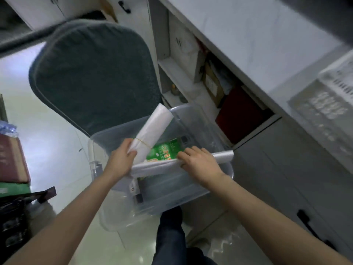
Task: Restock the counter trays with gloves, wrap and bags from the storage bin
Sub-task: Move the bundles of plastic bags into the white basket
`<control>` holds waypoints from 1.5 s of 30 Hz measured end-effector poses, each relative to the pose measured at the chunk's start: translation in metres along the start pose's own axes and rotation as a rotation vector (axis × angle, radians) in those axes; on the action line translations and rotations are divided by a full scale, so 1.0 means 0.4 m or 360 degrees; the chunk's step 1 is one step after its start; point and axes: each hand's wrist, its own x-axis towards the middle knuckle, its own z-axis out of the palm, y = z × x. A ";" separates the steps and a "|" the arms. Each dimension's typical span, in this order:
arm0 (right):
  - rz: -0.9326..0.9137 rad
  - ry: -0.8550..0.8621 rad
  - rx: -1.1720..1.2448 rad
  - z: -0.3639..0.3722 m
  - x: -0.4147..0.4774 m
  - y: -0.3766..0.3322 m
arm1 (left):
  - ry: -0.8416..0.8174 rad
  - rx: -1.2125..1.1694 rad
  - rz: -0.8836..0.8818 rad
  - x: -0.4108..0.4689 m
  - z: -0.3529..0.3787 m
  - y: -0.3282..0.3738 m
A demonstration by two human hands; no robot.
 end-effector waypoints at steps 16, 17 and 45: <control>0.0869 0.0814 0.0096 -0.605 -0.477 0.151 | 0.0320 -0.0535 0.0859 -0.235 -0.138 0.702; 0.0925 0.0846 0.0087 -0.625 -0.503 0.166 | 0.0281 -0.0580 0.0876 -0.235 -0.125 0.746; 0.2354 0.1467 0.0884 -0.642 -0.427 0.744 | -0.1026 -0.0312 0.0815 0.115 0.452 1.413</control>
